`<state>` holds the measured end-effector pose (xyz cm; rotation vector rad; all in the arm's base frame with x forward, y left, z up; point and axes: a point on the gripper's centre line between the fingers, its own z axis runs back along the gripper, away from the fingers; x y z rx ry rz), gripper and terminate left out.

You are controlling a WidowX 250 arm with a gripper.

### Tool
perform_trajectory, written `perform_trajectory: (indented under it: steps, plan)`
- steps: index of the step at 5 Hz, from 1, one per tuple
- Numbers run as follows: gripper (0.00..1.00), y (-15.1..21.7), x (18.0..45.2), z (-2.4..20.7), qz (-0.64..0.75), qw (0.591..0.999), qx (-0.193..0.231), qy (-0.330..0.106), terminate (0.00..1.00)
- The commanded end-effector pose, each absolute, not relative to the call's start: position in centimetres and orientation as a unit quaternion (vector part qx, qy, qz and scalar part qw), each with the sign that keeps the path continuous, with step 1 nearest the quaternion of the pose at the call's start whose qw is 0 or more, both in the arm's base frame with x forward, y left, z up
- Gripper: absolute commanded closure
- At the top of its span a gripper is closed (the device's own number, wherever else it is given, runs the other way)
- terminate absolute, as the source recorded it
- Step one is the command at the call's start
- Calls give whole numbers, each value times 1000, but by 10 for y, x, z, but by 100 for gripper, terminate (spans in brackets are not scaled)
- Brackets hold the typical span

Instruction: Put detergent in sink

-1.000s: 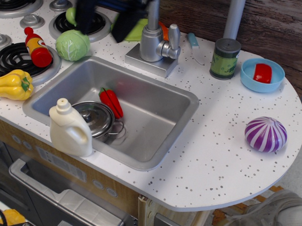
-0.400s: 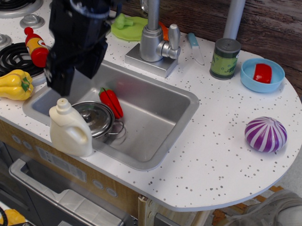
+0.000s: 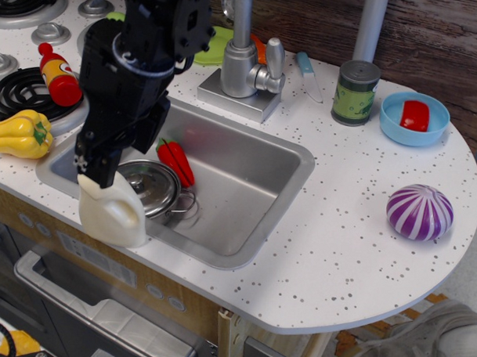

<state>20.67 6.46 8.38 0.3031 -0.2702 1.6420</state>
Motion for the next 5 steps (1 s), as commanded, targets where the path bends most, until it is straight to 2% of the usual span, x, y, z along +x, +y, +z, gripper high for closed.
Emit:
perform_trajectory:
  steps: [1,2,3,4,5]
  plan:
    - [0,76,204,74,735,652,110,-151,0]
    - [0,81,209,63,731,658,95,-153,0]
    - [100,78,223,63,734,659,80,-143,0]
    - [100,57,241,80,733,664,85,-121,0]
    - [100,29,274,94,743,657,75,-102,0]
